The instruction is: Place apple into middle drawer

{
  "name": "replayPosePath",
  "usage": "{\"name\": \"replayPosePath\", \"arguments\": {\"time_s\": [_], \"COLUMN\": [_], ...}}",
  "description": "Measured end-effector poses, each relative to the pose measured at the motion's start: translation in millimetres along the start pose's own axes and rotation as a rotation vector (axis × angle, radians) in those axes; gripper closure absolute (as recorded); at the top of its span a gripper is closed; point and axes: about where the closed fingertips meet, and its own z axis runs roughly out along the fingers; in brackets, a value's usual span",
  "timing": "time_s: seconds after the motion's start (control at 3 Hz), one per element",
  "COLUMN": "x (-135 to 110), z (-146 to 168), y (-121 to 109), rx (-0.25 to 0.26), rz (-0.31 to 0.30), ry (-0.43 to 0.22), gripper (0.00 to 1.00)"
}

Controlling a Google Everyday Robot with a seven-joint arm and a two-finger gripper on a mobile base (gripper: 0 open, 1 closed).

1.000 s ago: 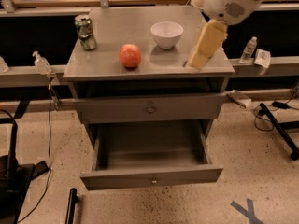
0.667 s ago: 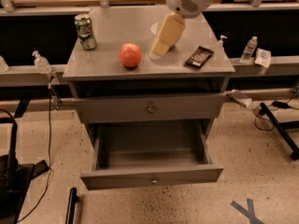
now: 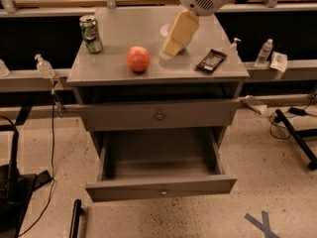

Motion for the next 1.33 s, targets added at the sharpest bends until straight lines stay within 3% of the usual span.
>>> {"name": "replayPosePath", "arguments": {"time_s": [0.33,0.67,1.33], "x": [-1,-7,17], "z": [5,44,211], "y": [-1,-17,-21], "rx": [0.0,-0.005,-0.065], "rz": [0.007,0.026,0.241], "ry": [-0.025,-0.109,-0.289], "gripper": [0.0,0.0,0.0]}}
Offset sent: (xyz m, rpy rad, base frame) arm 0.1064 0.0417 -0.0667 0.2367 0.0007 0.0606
